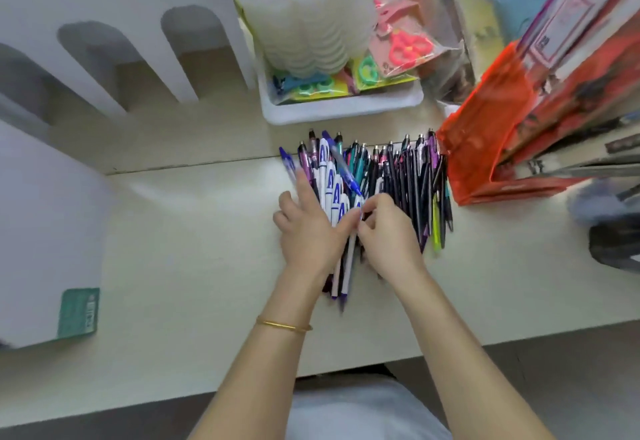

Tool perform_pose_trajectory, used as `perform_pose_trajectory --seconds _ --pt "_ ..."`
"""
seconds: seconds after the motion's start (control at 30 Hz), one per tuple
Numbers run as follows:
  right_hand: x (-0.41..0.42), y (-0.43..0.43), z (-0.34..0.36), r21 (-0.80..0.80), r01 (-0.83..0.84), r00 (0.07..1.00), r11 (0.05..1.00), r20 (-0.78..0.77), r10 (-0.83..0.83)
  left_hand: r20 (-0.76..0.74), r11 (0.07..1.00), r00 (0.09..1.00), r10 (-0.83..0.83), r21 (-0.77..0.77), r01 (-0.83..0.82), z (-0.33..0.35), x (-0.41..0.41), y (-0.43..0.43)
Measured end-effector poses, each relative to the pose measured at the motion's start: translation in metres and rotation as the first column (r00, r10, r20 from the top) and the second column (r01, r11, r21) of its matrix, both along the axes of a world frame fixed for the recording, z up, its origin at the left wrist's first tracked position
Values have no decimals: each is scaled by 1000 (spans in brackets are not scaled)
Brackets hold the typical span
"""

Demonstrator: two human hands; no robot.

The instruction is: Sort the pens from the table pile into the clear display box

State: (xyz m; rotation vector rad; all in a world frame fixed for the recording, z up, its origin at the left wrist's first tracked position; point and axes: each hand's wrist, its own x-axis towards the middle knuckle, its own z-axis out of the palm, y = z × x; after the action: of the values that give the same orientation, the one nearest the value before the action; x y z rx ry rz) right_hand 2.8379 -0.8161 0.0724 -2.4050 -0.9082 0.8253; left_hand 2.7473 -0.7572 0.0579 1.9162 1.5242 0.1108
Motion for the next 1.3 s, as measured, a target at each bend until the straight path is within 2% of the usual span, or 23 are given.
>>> perform_pose_trajectory --seconds 0.17,0.3,0.63,0.73,0.8,0.9,0.93,1.0,1.07,1.3 --pt "6 -1 -2 59 21 997 998 -75 -16 -108 996 991 -83 -23 81 -2 11 19" --pt "11 6 2 46 -31 998 998 -45 33 -93 990 988 -125 -79 118 2 9 30" --pt "15 29 14 117 -77 997 990 14 76 -86 994 992 -96 35 99 -5 -20 32" --pt "15 39 18 128 -80 995 989 71 72 -118 994 990 -82 61 89 -7 -31 31" --pt "15 51 20 134 -115 981 984 173 91 -116 995 990 -77 52 83 -7 -38 31" --pt "13 69 17 82 -289 881 954 413 231 -125 994 988 -93 50 100 -4 -44 33" --pt "11 75 13 59 -365 840 929 450 302 -139 993 985 -100 48 107 -4 -46 34" --pt "6 83 7 -6 -485 779 874 451 435 -160 993 982 -105 38 112 -1 -52 36" --pt "1 84 2 -38 -524 765 851 418 490 -159 992 980 -119 28 125 0 -59 39" --pt "-5 55 -7 65 -516 781 854 444 438 -41 972 972 -230 -57 228 4 -83 60"
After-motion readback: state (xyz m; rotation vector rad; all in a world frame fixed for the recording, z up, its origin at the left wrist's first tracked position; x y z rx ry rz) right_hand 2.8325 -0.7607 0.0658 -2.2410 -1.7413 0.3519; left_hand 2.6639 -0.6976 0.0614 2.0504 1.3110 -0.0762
